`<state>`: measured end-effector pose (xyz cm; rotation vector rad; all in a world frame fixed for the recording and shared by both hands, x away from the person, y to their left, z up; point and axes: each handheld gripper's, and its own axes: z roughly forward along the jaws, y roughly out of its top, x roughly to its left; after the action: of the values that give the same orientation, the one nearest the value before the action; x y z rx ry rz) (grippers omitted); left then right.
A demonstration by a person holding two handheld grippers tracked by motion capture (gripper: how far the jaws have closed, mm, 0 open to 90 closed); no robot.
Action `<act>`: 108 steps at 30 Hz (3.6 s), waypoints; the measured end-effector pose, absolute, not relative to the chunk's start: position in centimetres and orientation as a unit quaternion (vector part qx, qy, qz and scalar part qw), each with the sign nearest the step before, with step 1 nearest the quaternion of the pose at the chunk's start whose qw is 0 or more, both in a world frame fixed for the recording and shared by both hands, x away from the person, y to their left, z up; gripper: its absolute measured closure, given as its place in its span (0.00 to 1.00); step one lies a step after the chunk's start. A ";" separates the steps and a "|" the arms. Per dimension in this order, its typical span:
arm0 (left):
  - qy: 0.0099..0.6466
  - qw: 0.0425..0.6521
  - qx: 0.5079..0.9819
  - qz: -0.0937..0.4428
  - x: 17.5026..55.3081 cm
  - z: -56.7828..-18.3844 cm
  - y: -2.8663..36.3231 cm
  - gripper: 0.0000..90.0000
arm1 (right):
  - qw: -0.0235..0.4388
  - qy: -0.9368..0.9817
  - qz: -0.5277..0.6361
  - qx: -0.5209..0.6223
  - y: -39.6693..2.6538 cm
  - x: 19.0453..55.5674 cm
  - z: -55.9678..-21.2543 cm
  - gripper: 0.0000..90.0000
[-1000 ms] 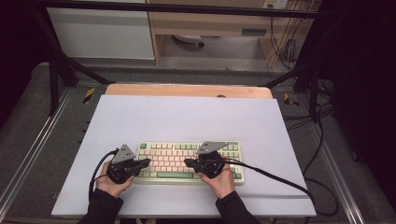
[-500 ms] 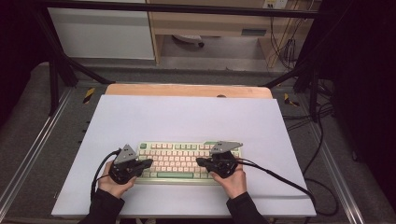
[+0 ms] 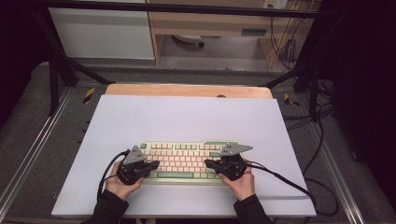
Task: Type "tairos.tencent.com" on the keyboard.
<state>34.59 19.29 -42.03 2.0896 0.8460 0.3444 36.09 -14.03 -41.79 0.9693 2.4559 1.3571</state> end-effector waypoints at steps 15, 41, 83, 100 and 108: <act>0.326 0.403 0.845 0.130 34.8 -42.8 17.5 1.00 | 0.088 0.821 0.460 0.326 -14.8 35.8 -41.8 1.00; 0.333 0.415 0.834 0.143 34.8 -41.6 18.9 1.00 | 0.087 0.823 0.459 0.324 -14.7 35.9 -42.0 1.00; 0.361 0.388 0.834 0.155 38.1 -43.0 17.9 1.00 | 0.087 0.823 0.460 0.321 -14.7 35.8 -42.0 1.00; 0.351 0.409 0.828 0.156 36.6 -41.5 19.1 1.00 | 0.083 0.821 0.464 0.322 -14.6 35.8 -41.9 1.00; 0.351 0.413 0.826 0.155 35.7 -41.6 20.1 1.00 | 0.081 0.820 0.466 0.323 -14.6 35.8 -41.8 1.00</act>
<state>35.70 20.15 -41.60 2.0781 0.8821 0.3894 35.83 -14.57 -41.82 0.9652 2.4507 1.3920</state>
